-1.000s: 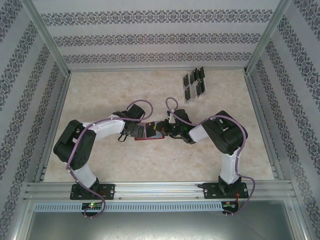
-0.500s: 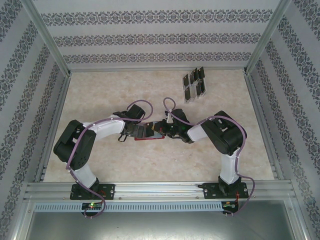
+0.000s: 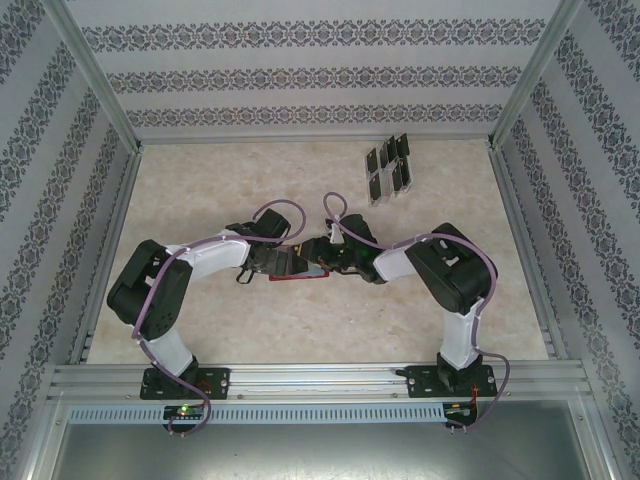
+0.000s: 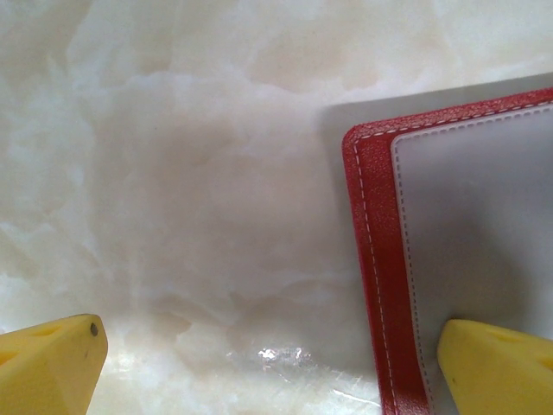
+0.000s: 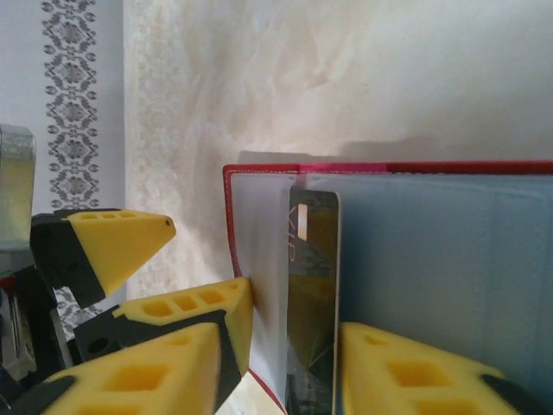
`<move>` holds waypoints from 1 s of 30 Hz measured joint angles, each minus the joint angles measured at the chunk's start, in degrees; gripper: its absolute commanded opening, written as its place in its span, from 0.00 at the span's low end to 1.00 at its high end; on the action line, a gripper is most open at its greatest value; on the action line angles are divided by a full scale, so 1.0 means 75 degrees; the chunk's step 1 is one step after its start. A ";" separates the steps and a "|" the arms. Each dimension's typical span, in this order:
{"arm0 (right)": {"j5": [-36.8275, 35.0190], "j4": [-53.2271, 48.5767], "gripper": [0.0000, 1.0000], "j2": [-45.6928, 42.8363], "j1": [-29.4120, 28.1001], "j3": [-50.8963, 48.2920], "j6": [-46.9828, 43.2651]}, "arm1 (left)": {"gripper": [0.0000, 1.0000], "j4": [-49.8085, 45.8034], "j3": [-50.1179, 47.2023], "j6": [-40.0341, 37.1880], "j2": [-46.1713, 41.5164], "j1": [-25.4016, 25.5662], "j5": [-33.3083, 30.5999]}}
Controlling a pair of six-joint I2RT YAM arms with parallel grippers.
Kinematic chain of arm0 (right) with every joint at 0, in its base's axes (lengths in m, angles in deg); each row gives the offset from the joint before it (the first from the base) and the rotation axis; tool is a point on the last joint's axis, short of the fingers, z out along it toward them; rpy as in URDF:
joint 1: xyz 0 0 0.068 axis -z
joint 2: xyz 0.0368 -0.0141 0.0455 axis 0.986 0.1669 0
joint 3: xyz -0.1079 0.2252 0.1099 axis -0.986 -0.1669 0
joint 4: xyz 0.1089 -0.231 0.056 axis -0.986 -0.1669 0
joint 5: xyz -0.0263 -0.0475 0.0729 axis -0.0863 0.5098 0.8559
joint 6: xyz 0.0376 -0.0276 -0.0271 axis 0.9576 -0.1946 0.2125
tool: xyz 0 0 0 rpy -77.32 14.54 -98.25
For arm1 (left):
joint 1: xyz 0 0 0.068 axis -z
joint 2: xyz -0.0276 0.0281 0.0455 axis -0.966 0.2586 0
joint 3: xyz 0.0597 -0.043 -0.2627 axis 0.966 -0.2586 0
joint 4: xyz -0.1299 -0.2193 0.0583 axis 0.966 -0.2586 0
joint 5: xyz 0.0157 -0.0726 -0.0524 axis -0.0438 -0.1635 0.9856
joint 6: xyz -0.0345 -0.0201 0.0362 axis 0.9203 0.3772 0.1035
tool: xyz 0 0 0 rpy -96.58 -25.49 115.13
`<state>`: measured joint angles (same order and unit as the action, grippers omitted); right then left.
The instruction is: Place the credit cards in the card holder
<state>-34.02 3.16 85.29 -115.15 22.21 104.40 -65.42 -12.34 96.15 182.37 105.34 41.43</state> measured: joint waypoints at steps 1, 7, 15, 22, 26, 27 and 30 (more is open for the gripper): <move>0.0000 -0.0122 0.51 -0.0055 0.0000 0.0006 -0.0032 | 1.00 -0.0003 0.0003 0.0017 0.0000 0.0000 0.0006; -0.0090 -0.0997 0.57 -0.0513 0.0020 0.0020 -0.0329 | 1.00 -0.0067 0.0029 0.0061 -0.0009 0.0000 0.0009; -0.0187 -0.1714 0.35 -0.0848 0.0224 0.0020 -0.0595 | 1.00 -0.0603 0.0221 0.0058 -0.0245 0.0000 0.0254; -0.0277 -0.1874 0.04 -0.0842 0.0364 -0.0032 -0.0685 | 1.00 -0.0743 0.0848 0.0067 -0.0481 0.0009 0.0711; -0.0289 -0.1874 0.00 -0.0775 0.0391 -0.0079 -0.0740 | 1.00 -0.0740 0.0991 0.0143 -0.0478 0.0052 0.0991; -0.0291 -0.1874 0.00 -0.0749 0.0414 -0.0105 -0.0740 | 1.00 -0.0737 0.1043 0.0187 -0.0449 0.0093 0.1078; -0.0309 -0.1874 0.00 -0.0676 0.0423 -0.0187 -0.0746 | 1.00 -0.0656 0.1233 0.0323 -0.0251 0.0227 0.1282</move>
<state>-36.33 -10.89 80.22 -111.99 20.82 98.80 -70.34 -3.10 98.58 180.49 107.05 51.05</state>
